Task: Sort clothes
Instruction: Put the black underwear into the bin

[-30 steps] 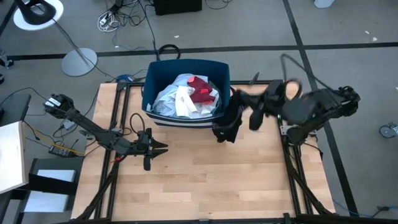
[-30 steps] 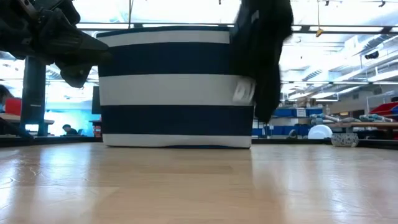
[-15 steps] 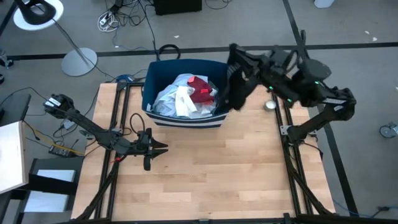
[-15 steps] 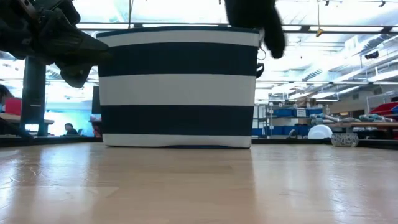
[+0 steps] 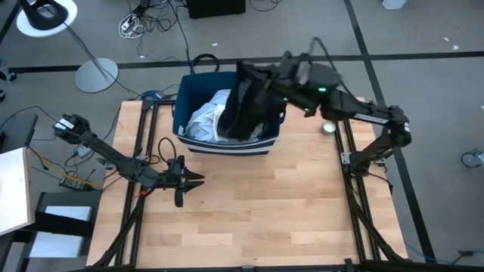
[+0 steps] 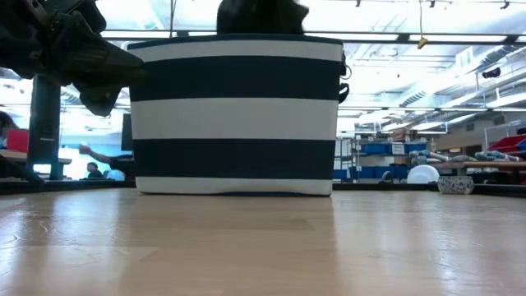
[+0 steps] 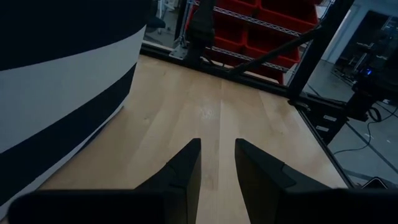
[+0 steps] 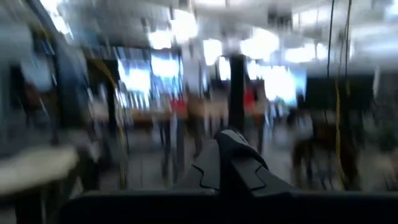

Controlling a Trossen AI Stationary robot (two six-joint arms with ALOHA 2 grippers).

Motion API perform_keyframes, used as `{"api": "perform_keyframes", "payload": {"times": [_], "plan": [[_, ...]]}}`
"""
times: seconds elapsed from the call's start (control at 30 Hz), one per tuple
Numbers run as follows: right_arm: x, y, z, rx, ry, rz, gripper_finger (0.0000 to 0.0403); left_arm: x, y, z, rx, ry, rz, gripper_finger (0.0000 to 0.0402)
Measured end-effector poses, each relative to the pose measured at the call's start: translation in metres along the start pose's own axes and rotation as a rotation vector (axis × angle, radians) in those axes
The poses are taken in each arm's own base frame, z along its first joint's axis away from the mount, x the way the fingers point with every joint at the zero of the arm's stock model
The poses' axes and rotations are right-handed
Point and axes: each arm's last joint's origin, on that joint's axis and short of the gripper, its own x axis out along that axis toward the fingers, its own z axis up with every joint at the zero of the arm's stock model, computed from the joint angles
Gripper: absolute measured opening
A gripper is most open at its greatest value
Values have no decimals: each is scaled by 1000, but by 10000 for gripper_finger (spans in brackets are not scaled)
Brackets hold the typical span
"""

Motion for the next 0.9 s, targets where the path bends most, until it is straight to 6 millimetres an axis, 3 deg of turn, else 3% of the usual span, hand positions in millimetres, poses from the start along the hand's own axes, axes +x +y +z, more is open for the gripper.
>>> {"api": "perform_keyframes", "payload": {"times": [0.27, 0.5, 0.73, 0.83, 0.9], "plan": [[27, -22, -92, 88, 555, -126, 1, 0, 0, 0, 5, 3, 1, 104], [55, -25, -195, 191, 967, -81, 17, 0, 0, 0, 6, 3, 1, 104], [79, -18, -285, 252, 1133, -16, 87, 0, 0, 0, 6, 3, 2, 104], [83, -19, -310, 289, 1175, -14, 127, 0, 0, 0, 7, 4, 2, 104], [84, -22, -315, 309, 1186, -11, 150, 0, 0, -1, 8, 5, 2, 104]]}}
